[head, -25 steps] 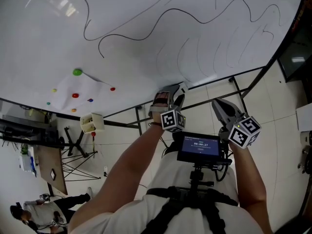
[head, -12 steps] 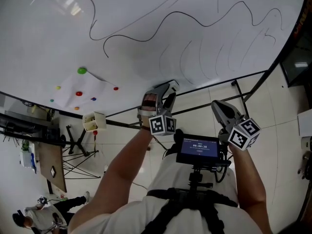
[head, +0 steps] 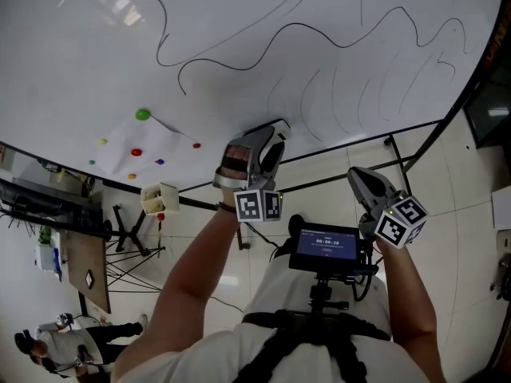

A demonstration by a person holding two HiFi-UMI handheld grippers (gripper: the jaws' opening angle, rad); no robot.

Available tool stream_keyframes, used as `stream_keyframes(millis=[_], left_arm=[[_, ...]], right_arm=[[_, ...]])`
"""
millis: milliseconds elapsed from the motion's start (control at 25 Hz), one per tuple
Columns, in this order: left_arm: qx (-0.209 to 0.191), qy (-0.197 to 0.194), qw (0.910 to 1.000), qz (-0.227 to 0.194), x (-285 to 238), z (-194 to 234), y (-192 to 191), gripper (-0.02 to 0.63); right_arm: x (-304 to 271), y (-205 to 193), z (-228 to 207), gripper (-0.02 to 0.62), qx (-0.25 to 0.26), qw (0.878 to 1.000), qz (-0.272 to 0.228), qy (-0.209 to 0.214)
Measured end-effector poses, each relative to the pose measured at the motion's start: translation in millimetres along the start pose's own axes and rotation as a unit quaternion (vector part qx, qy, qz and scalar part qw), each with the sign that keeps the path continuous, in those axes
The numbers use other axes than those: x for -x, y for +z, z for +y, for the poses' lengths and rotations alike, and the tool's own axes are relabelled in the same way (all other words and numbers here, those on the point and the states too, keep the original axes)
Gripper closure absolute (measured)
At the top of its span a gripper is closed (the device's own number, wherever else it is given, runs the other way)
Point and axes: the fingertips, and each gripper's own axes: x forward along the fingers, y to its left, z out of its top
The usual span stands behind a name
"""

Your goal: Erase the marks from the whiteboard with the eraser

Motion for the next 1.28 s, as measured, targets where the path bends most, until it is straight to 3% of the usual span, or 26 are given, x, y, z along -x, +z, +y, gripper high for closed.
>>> stream_keyframes(millis=[280,760,1120,1200,1280], left_arm=[[-0.026,0.028,0.9991,-0.020,5.0,55.6,23.9,0.356],[0.003,0.070,0.9961,-0.054,8.4,137.1,70.7,0.354],[0.071,0.108,0.9868,-0.098,16.7,174.4,119.9,0.356],[0.103,0.085,0.9855,-0.105,26.5,166.4,120.9,0.356],[0.161,0.036,0.9796,-0.115,43.0,149.3,118.7,0.356]], right_arm=[[0.8,1.3,-1.9,0.577,-0.004,1.000,-0.009,-0.003],[11.3,13.1,-3.0,0.577,-0.002,1.000,-0.028,-0.012],[22.8,10.2,11.0,0.577,0.015,1.000,-0.023,-0.007],[24.4,9.9,15.8,0.577,0.019,1.000,-0.020,0.000],[26.2,6.3,19.9,0.577,0.018,1.000,-0.015,0.007]])
